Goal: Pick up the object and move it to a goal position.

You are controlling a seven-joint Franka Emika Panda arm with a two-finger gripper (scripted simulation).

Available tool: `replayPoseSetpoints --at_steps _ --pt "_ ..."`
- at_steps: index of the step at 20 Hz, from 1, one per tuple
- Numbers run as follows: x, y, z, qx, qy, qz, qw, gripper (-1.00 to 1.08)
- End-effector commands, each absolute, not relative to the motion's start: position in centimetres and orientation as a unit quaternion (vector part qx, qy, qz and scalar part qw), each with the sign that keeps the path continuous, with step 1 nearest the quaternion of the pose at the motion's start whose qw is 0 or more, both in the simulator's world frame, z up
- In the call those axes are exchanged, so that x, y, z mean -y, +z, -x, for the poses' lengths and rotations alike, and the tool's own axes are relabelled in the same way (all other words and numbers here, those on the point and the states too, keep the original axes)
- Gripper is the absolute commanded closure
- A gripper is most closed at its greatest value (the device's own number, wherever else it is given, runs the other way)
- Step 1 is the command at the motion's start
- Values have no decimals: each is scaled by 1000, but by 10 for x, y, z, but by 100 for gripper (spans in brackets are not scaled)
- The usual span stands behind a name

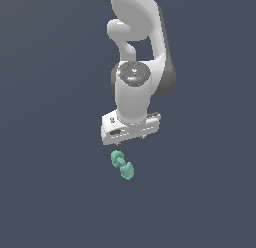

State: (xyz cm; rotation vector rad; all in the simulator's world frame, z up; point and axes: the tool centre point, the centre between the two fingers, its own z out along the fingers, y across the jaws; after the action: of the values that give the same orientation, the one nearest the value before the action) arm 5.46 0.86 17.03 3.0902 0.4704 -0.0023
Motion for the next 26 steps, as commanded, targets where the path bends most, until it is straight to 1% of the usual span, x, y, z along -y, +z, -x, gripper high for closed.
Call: replayPoseSetpoints --at_steps 1,13,26 --pt "-5 167 -64 -181 -1 -983 7 -92" --pt "15 152 -99 -302 -1 -953 2 -92" --pt "24 146 -109 -340 0 -940 0 -92"
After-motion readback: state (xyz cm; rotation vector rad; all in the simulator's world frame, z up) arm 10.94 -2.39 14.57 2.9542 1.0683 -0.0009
